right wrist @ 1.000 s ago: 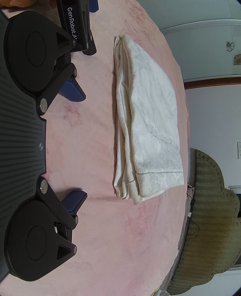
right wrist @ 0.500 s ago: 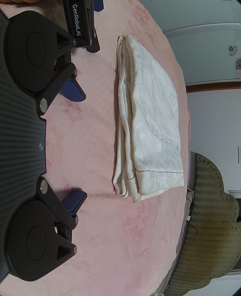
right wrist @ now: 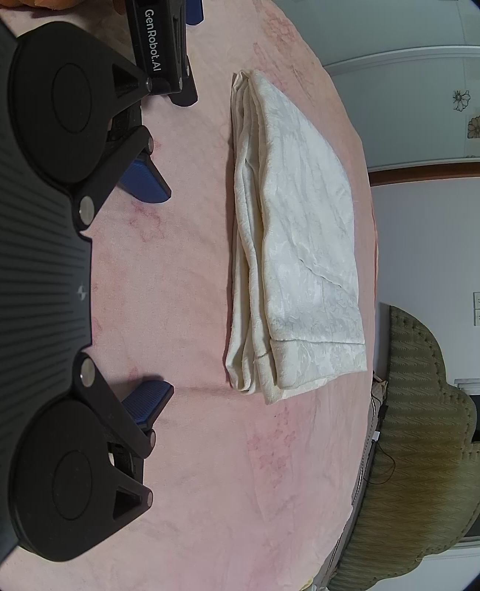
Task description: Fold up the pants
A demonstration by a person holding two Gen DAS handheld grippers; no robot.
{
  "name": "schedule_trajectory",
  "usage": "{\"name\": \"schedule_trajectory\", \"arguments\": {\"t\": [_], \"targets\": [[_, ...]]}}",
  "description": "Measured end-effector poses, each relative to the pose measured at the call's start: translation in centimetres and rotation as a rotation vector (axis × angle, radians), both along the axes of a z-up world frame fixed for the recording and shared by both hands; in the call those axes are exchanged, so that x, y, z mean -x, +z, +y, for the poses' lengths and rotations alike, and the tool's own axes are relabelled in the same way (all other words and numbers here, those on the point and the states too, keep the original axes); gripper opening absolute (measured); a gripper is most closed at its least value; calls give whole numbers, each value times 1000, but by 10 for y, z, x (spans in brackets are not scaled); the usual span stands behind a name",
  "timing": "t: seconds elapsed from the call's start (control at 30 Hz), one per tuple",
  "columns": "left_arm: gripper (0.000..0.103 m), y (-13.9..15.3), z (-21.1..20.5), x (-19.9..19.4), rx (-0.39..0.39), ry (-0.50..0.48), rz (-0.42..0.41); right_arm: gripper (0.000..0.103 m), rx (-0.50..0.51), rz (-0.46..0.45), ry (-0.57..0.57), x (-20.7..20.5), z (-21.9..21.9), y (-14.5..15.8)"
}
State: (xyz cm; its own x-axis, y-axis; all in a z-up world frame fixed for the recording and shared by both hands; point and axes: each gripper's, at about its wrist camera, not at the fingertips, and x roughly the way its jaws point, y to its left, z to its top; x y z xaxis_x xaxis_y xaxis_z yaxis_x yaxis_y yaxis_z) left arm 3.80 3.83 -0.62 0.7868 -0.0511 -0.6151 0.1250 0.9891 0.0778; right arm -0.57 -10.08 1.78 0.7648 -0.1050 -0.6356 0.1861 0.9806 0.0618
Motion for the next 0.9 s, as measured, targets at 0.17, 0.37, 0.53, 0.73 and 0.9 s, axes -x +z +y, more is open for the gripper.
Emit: {"name": "schedule_trajectory", "arguments": {"t": [0.17,0.37,0.53,0.73,0.9], "targets": [[103,0,0,0,0,0,0,103,0,0,0,0,0,0],[103,0,0,0,0,0,0,103,0,0,0,0,0,0],[103,0,0,0,1,0,0,103,0,0,-1,0,0,0],[103,0,0,0,1,0,0,103,-10,-5,0,0,-1,0],[103,-1,0,0,3,1,1,103,-10,-5,1,0,-1,0]]}}
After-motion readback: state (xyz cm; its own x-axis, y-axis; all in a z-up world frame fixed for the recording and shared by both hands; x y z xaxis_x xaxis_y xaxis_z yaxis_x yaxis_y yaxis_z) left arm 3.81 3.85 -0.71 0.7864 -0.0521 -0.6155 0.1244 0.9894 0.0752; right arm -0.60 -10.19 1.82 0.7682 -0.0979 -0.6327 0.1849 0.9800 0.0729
